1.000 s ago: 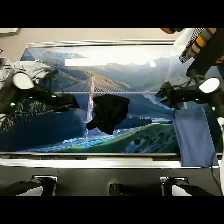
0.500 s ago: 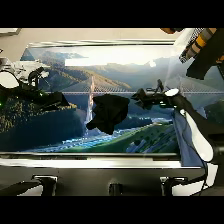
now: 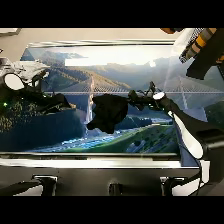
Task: Fold the clothes and pants, and hang the long-sleeved shirts on hangers.
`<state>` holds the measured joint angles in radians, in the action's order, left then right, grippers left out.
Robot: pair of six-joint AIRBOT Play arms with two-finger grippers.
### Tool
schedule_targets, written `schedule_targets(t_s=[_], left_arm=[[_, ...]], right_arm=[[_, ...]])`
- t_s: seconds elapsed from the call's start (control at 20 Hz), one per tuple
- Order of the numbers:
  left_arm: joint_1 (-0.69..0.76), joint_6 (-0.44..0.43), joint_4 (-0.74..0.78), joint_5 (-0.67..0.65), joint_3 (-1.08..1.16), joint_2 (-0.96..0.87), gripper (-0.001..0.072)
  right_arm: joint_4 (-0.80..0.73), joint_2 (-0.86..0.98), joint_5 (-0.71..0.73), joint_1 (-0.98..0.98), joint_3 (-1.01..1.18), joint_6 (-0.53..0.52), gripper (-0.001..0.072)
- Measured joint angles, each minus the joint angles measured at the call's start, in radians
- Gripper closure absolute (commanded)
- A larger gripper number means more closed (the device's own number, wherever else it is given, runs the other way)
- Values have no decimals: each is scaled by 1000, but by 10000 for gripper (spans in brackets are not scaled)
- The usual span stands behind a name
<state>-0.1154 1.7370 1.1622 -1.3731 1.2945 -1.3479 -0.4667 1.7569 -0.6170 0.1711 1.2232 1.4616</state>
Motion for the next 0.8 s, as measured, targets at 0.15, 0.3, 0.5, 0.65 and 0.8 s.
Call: schedule_targets(t_s=[0.15, 0.3, 0.5, 0.65, 0.8], left_arm=[[10, -64, -88, 91, -118, -6, 76], [43, -150, -197, 204, -243, -23, 77], [119, -218, -288, 303, -332, -74, 105], [169, -239, -318, 345, -353, -122, 158], [190, -253, -336, 372, -358, -151, 693]], right_arm=[[0, -6, -42, -30, 0, 0, 674], [-11, -15, -114, -52, 0, 0, 674], [-26, -21, -189, -58, 0, 0, 674], [-31, -22, -222, -60, 0, 0, 674], [-34, -29, -245, -60, 0, 0, 674]])
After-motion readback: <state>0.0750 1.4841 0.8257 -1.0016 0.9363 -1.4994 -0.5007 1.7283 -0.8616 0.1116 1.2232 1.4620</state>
